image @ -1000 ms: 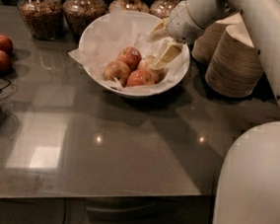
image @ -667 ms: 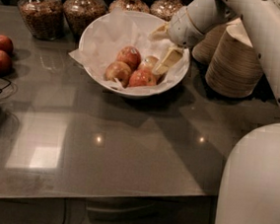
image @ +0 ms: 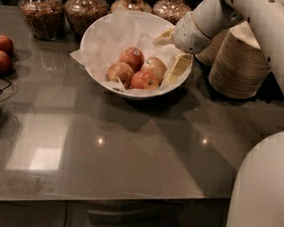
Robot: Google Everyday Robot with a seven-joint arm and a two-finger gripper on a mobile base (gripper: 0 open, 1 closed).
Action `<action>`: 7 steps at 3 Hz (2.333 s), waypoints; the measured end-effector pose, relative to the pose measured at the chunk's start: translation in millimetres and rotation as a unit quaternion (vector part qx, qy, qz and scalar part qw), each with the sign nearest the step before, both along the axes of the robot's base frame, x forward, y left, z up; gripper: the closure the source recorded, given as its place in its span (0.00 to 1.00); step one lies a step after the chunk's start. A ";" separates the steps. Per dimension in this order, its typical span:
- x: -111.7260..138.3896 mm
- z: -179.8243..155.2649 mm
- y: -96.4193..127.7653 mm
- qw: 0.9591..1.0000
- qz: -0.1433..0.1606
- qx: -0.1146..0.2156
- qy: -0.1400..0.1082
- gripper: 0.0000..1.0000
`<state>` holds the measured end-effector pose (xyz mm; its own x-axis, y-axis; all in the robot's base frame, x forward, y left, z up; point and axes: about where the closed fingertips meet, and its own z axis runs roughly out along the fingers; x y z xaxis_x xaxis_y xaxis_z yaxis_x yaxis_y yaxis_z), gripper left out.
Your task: Pick apple from white bowl
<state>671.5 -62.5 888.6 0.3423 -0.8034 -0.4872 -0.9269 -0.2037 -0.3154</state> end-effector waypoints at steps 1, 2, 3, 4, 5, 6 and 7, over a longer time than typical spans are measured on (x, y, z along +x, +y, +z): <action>-1.5 -2.7 -2.1 1.000 0.005 -0.010 0.005 0.20; 3.3 -2.6 -0.1 1.000 0.013 -0.019 0.002 0.20; 12.9 -4.4 5.1 0.999 0.021 -0.024 -0.001 0.20; 20.5 -8.6 9.2 0.999 0.026 -0.025 0.003 0.20; 25.3 -11.6 12.8 0.999 0.030 -0.024 0.008 0.20; 29.6 -16.6 14.9 0.999 0.030 -0.020 0.014 0.21; 35.4 -33.4 13.1 0.999 0.024 -0.022 0.032 0.23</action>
Offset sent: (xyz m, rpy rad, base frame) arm 0.0077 -0.0034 0.0047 -0.0620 -0.0061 0.0401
